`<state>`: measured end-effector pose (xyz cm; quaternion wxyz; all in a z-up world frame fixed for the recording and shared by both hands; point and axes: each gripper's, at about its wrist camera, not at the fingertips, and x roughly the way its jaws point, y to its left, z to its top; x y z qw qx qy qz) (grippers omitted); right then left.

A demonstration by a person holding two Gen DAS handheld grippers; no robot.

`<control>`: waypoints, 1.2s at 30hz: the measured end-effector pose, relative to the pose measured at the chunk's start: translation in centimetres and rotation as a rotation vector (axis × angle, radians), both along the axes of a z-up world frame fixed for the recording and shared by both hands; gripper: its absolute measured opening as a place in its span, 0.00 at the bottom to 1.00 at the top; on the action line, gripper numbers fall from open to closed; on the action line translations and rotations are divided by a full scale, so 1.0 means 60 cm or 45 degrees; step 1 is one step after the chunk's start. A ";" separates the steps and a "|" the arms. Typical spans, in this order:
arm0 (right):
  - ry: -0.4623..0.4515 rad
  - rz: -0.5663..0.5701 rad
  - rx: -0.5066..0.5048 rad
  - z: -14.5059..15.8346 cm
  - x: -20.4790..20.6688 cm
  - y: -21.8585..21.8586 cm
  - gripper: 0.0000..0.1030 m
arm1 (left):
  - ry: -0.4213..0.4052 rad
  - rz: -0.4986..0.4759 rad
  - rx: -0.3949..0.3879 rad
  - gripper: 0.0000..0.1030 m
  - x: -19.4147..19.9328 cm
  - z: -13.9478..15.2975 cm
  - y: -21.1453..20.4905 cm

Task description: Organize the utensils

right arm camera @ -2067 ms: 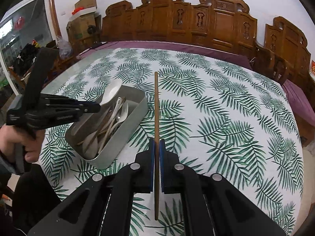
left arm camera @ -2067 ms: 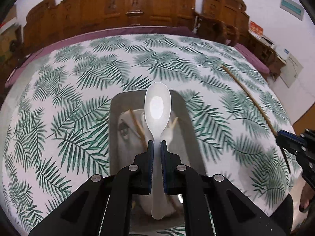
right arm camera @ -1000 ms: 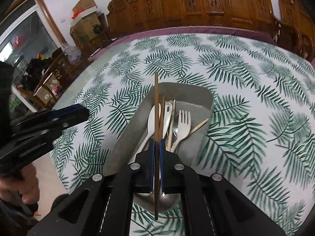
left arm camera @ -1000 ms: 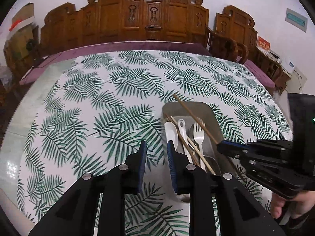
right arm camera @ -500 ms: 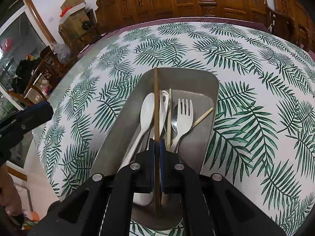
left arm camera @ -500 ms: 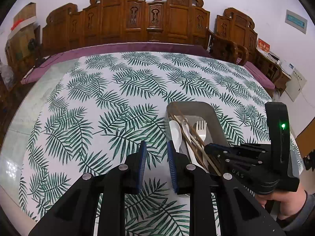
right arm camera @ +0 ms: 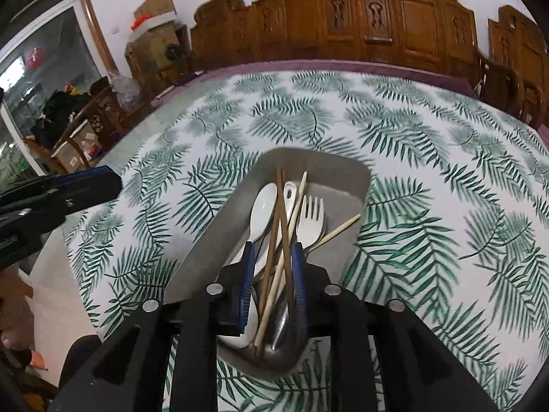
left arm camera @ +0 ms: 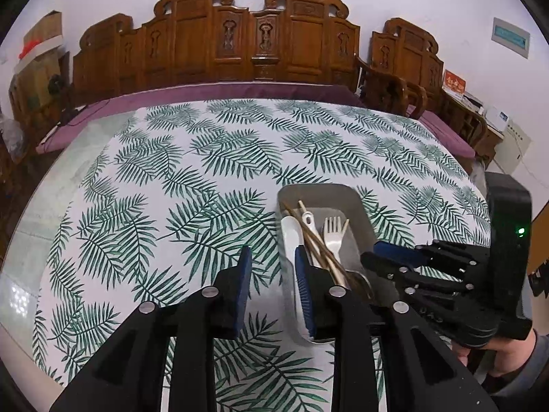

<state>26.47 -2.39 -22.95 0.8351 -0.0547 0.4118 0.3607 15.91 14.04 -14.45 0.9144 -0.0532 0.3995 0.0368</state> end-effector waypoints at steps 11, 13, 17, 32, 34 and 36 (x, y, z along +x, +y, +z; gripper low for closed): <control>-0.179 -0.078 0.078 0.090 -0.065 -0.119 0.49 | -0.115 -0.031 0.043 0.77 -0.043 0.039 -0.070; -0.214 -0.118 0.076 0.104 -0.083 -0.145 0.70 | -0.146 -0.032 0.049 0.86 -0.056 0.047 -0.084; -0.264 -0.196 0.088 0.123 -0.116 -0.189 0.94 | -0.188 -0.048 0.057 0.92 -0.082 0.061 -0.114; -0.386 -0.369 0.135 0.196 -0.210 -0.308 0.98 | -0.325 -0.073 0.071 0.92 -0.178 0.131 -0.187; -0.426 -0.378 0.156 0.218 -0.222 -0.317 0.98 | -0.354 -0.086 0.083 0.92 -0.188 0.150 -0.199; -0.462 -0.383 0.175 0.238 -0.233 -0.323 0.98 | -0.384 -0.090 0.103 0.92 -0.197 0.167 -0.210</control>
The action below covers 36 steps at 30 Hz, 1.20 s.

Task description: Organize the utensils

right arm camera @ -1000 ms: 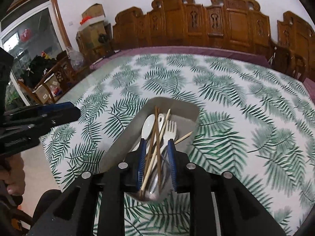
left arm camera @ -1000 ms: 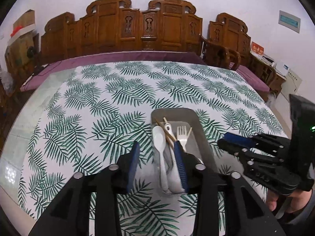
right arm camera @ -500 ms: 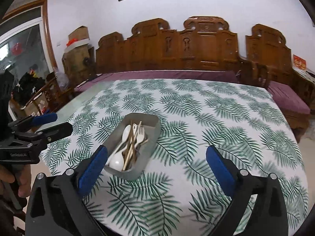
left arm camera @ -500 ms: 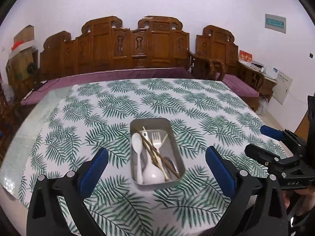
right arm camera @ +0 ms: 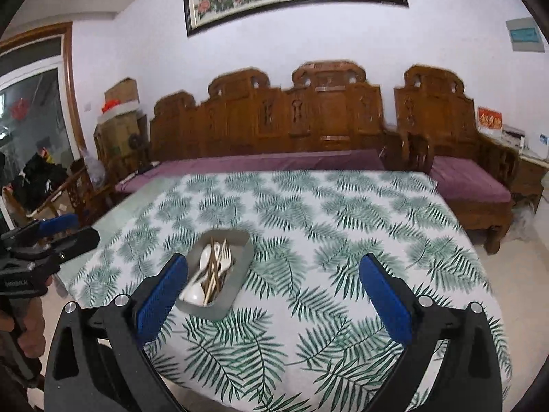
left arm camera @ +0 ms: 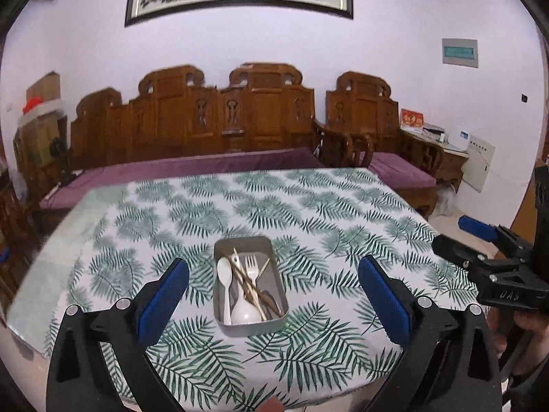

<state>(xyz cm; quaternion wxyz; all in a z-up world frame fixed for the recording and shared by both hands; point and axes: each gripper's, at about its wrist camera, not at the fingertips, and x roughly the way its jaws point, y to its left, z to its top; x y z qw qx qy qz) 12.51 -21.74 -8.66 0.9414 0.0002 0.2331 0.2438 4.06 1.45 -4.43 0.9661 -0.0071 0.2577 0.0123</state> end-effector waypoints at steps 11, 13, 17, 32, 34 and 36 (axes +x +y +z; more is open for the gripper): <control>-0.176 0.005 0.031 0.089 -0.063 -0.026 0.98 | -0.106 0.007 0.010 0.92 -0.046 0.061 -0.033; -0.179 0.006 0.030 0.092 -0.066 -0.028 0.98 | -0.112 0.013 -0.008 0.92 -0.050 0.065 -0.031; -0.176 0.018 0.030 0.094 -0.068 -0.027 0.98 | -0.126 0.021 -0.026 0.92 -0.057 0.068 -0.029; -0.169 0.022 0.029 0.093 -0.067 -0.023 0.98 | -0.130 0.018 -0.024 0.92 -0.059 0.063 -0.031; -0.169 0.021 0.029 0.092 -0.066 -0.023 0.98 | -0.133 0.017 -0.021 0.92 -0.060 0.063 -0.030; -0.166 0.018 0.031 0.091 -0.066 -0.024 0.98 | -0.136 0.020 -0.021 0.92 -0.061 0.063 -0.030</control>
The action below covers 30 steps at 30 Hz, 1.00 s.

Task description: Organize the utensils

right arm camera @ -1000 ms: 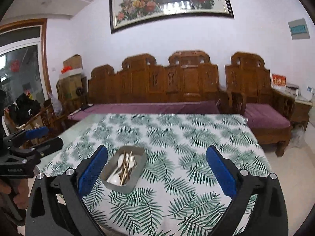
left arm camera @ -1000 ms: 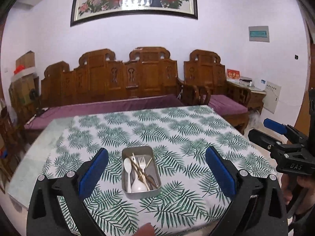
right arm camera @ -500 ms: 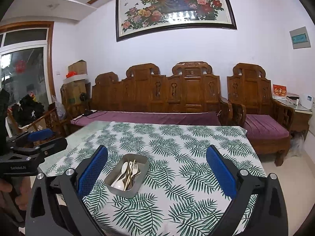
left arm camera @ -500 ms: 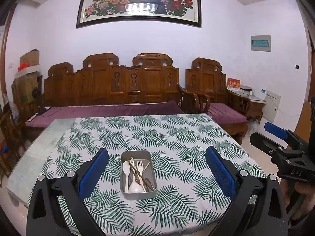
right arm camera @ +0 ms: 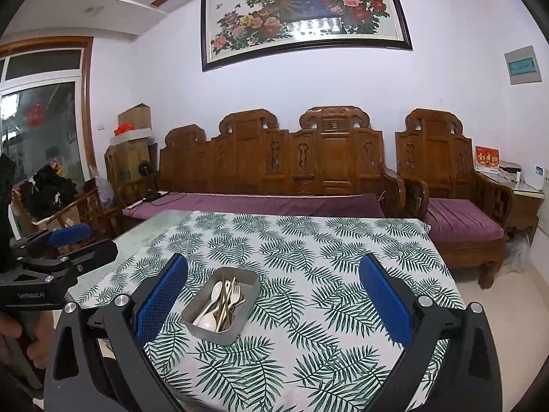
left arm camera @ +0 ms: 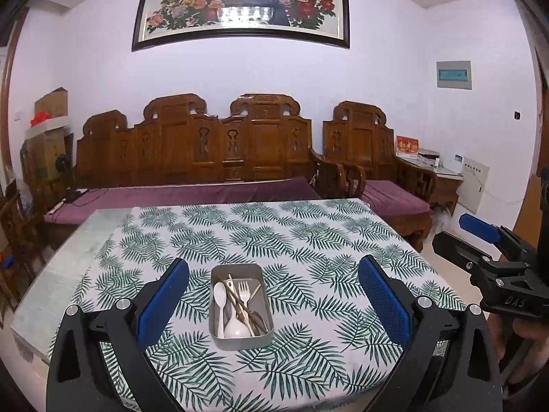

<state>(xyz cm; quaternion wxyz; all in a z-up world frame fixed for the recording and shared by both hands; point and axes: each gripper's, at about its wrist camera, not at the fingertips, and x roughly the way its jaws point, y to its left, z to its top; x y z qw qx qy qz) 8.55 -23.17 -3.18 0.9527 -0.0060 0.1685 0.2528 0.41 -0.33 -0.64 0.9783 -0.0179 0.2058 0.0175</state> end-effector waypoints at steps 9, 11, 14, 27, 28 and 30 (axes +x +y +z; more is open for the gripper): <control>0.009 0.002 0.004 -0.002 0.006 -0.002 0.98 | 0.001 -0.001 -0.003 0.92 -0.001 -0.001 0.001; 0.009 0.001 0.003 -0.003 0.006 -0.002 0.98 | 0.000 -0.001 -0.001 0.92 -0.001 -0.001 0.001; 0.011 0.003 0.006 -0.005 0.007 -0.004 0.98 | -0.002 -0.001 -0.004 0.92 -0.001 0.000 0.000; 0.012 -0.002 0.011 -0.004 0.008 -0.003 0.98 | -0.012 -0.016 -0.003 0.92 -0.004 0.005 -0.005; 0.013 -0.003 0.009 -0.005 0.008 -0.003 0.98 | -0.014 -0.016 -0.004 0.92 -0.005 0.005 -0.004; 0.012 -0.003 0.010 -0.004 0.008 -0.002 0.98 | -0.016 -0.017 -0.008 0.92 -0.006 0.006 -0.004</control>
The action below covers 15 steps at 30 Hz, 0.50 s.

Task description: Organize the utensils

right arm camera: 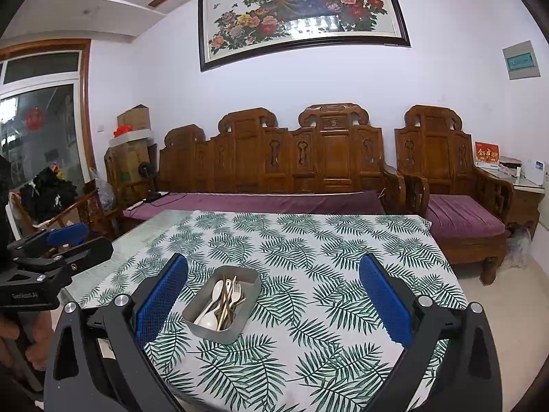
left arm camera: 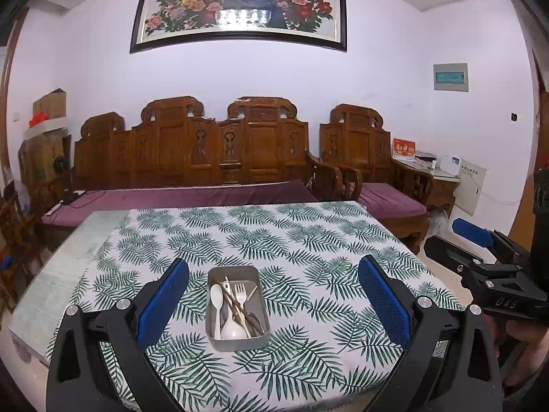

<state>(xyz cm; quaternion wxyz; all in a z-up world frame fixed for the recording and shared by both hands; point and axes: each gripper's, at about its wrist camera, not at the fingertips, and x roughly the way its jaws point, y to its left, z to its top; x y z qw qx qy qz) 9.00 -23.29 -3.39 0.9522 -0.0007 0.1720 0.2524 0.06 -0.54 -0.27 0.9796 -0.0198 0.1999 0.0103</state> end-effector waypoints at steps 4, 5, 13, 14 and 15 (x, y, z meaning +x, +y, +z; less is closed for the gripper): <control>-0.001 0.001 -0.001 0.000 0.000 0.000 0.98 | -0.004 -0.001 0.000 0.92 -0.002 0.002 -0.001; 0.000 0.001 0.000 -0.001 0.001 -0.001 0.98 | -0.006 -0.001 0.001 0.92 -0.002 0.003 -0.001; -0.001 0.000 0.000 0.000 0.001 -0.001 0.98 | -0.007 0.002 0.005 0.92 -0.002 0.003 -0.003; 0.000 0.001 0.000 -0.001 0.001 -0.001 0.98 | -0.007 0.003 0.006 0.92 -0.002 0.003 -0.003; -0.001 0.001 0.000 0.000 0.001 -0.001 0.98 | -0.007 0.002 0.005 0.92 -0.002 0.003 -0.003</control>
